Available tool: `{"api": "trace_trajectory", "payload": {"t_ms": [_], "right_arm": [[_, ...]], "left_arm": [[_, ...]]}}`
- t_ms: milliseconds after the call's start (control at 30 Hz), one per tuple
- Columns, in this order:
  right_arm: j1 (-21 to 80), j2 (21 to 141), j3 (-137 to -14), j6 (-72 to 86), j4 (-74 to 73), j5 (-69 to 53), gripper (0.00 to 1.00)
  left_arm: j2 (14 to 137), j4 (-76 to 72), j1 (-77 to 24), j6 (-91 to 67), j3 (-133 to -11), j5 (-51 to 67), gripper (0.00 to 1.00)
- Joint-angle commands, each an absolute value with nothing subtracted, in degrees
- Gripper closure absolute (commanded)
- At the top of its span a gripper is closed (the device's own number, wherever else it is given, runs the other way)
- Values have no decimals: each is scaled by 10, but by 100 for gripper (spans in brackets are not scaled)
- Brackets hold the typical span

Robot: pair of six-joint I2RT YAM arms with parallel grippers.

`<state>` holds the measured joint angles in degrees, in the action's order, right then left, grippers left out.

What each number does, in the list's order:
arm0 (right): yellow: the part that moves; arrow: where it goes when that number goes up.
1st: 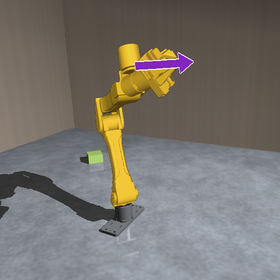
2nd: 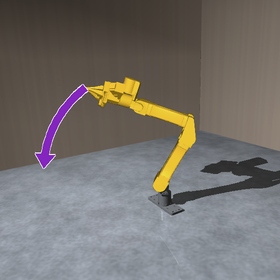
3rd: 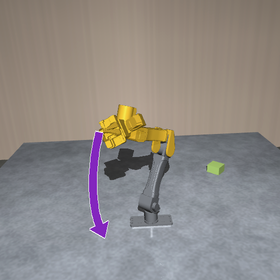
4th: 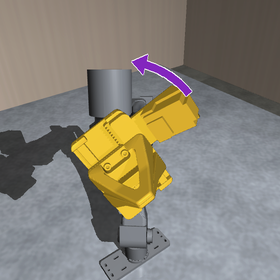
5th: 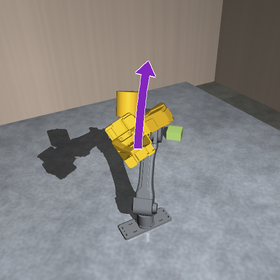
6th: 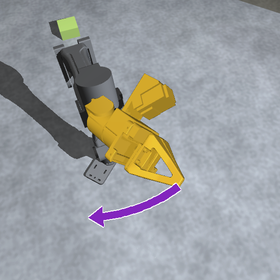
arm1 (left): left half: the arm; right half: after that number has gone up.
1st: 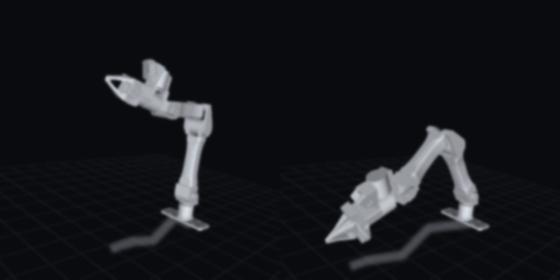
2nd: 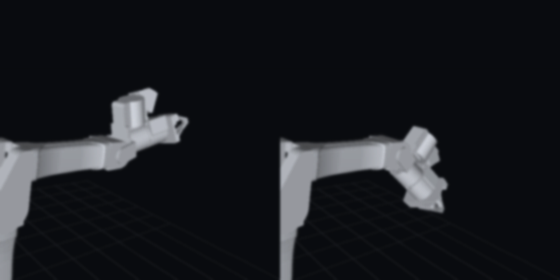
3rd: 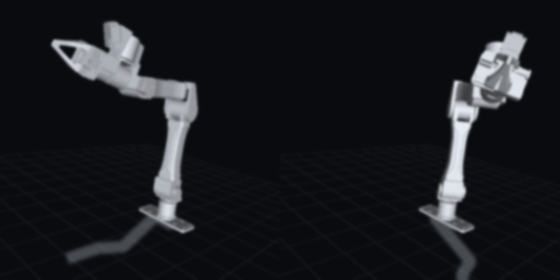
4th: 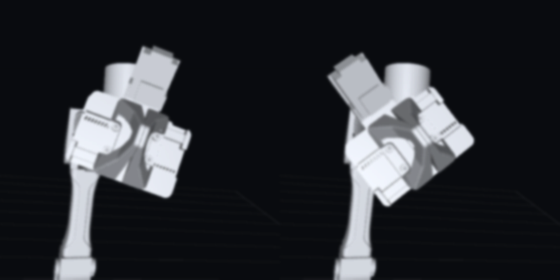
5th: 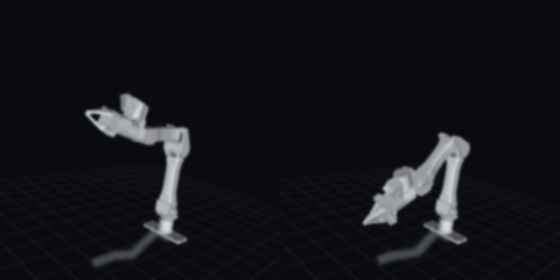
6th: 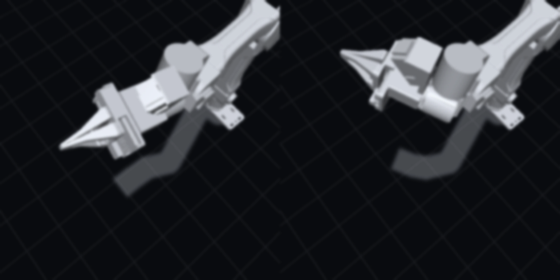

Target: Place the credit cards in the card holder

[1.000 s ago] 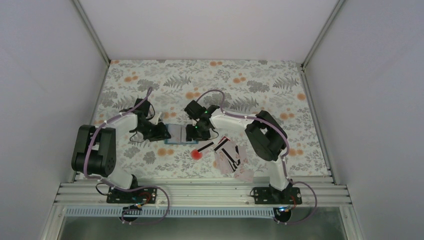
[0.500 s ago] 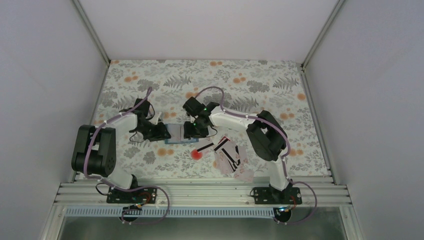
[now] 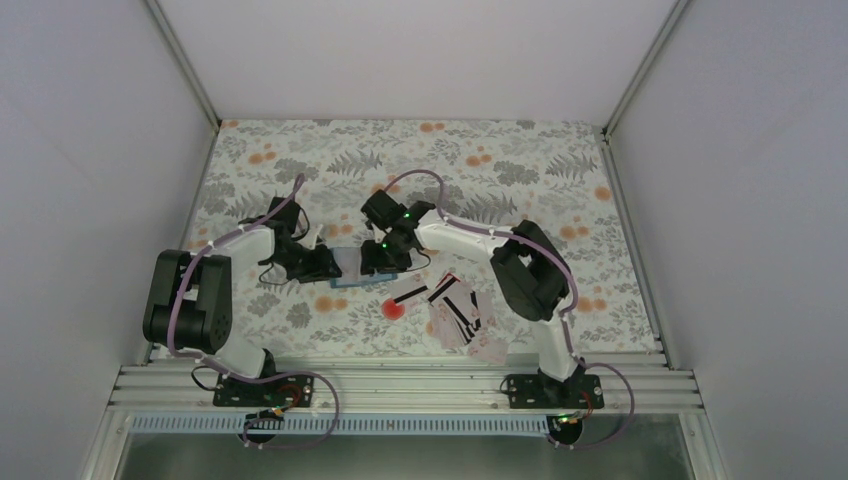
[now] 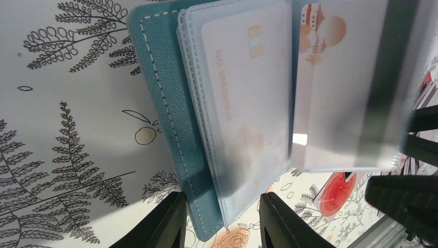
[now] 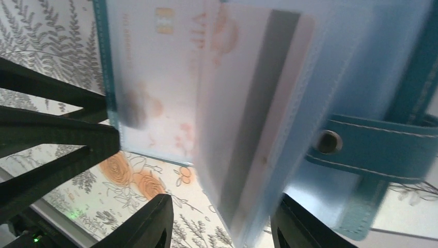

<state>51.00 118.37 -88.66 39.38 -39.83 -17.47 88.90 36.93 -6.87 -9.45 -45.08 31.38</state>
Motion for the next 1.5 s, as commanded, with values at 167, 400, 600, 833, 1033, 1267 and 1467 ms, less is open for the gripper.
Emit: {"api": "trace_trajectory", "payload": {"t_ms": [167, 400, 600, 833, 1033, 1267, 1467], "right_arm": [[542, 1223, -937, 368, -397, -206, 51], [546, 1234, -960, 372, -395, -206, 51], [547, 1237, -977, 373, -400, -200, 51], [547, 1250, -1001, 362, -390, -220, 51], [548, 1270, -1017, 348, -368, -247, 51], [546, 1265, -1048, 334, -416, -197, 51], [514, 1185, -993, 337, -460, -107, 50]], "left_arm": [[883, 364, -69, -83, -447, 330, 63], [871, 367, -72, -81, -449, 330, 63], [854, 367, -72, -79, -448, 334, 63], [830, 369, -72, -91, -449, 325, 63], [779, 377, -71, -123, -452, 300, 63], [743, 396, -69, -136, -472, 271, 63], [736, 393, -69, -140, -482, 282, 63]]}}
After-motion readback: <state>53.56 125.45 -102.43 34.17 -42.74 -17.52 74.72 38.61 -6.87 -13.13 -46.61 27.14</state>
